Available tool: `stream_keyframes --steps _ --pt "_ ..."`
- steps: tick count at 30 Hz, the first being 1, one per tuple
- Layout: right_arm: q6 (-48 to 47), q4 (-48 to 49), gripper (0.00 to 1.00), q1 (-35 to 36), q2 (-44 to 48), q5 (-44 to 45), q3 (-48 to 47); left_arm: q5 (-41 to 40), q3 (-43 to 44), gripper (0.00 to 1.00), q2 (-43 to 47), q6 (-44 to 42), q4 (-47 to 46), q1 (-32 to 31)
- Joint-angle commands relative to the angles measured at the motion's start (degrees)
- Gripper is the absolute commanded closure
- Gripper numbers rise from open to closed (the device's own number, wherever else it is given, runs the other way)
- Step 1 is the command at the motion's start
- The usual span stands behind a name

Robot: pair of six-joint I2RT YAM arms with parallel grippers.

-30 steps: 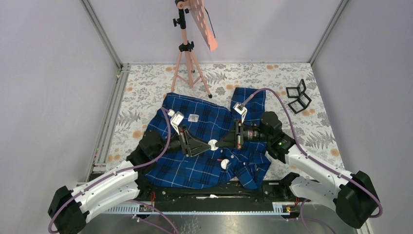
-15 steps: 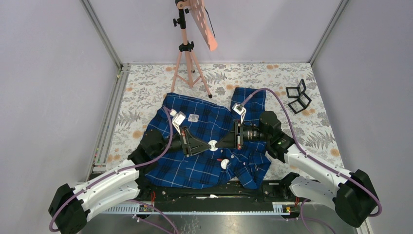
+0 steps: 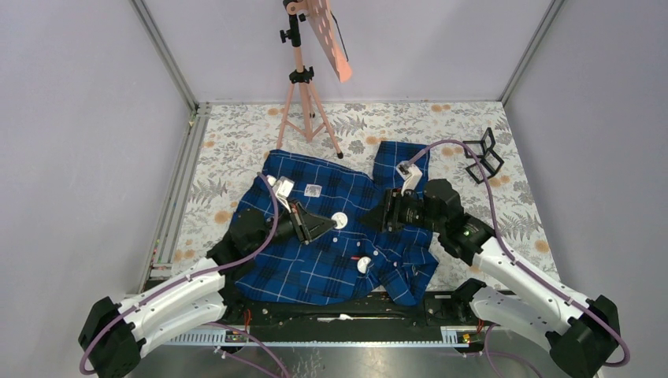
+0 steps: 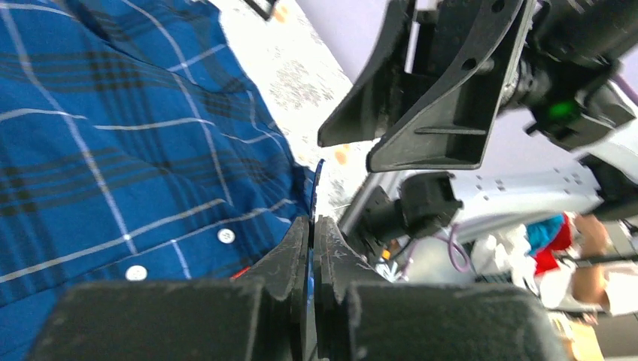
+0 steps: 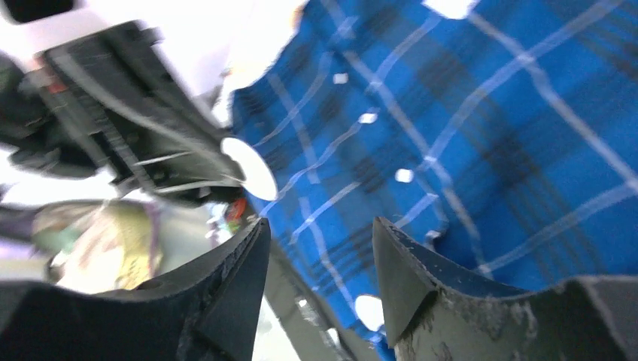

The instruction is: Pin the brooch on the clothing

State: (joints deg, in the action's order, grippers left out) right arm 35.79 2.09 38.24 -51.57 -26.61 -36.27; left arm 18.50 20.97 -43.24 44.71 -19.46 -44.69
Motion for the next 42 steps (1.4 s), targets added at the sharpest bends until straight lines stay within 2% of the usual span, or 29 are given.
stream_keyframes --steps 1,5,12,19,27,29,30,33,34,38,42 --pt "-3.9 -17.7 0.41 -0.2 -1.2 23.4 -4.4 -10.0 0.5 1.0 -2.9 -1.7 -0.6 0.2" --pt "-3.2 -22.4 0.45 -0.1 -5.9 30.8 -5.3 -8.8 2.0 1.0 -9.8 -0.7 -4.0 0.2" --pt "-2.1 -22.4 0.47 0.9 -13.0 31.8 -4.5 -7.4 4.8 1.0 -18.7 -0.7 -9.3 0.1" --pt "-1.1 -21.0 0.48 2.5 -17.6 31.4 -4.5 -10.2 9.6 1.0 -22.4 -5.3 -4.4 -2.0" --pt "-0.1 -18.8 0.52 3.3 -21.3 28.8 -4.6 -10.0 10.5 1.0 -23.9 -5.5 -4.1 -2.4" --pt "0.0 -18.2 0.58 3.3 -22.0 28.1 -4.5 -10.1 10.5 1.0 -24.1 -5.4 -4.1 -2.5" --pt "0.0 -18.0 0.64 3.3 -22.2 28.1 -4.6 -10.0 10.5 1.0 -24.2 -5.5 -4.1 -2.5" --pt "-0.8 -18.1 0.97 3.3 -22.6 30.1 -5.2 -10.0 10.7 1.0 -24.2 -5.7 -3.8 -2.6" --pt "-1.2 -19.0 1.0 3.3 -22.7 31.7 -6.1 -10.0 10.8 1.0 -24.2 -5.8 -3.5 -2.6" --pt "-4.7 -22.3 1.0 2.8 -22.3 38.6 -9.4 -10.7 10.3 1.0 -23.0 -6.2 -2.5 -2.8" --pt "-6.9 -22.5 1.0 1.6 -22.2 40.9 -11.5 -11.4 9.1 1.0 -21.6 -6.0 -2.2 -2.8"
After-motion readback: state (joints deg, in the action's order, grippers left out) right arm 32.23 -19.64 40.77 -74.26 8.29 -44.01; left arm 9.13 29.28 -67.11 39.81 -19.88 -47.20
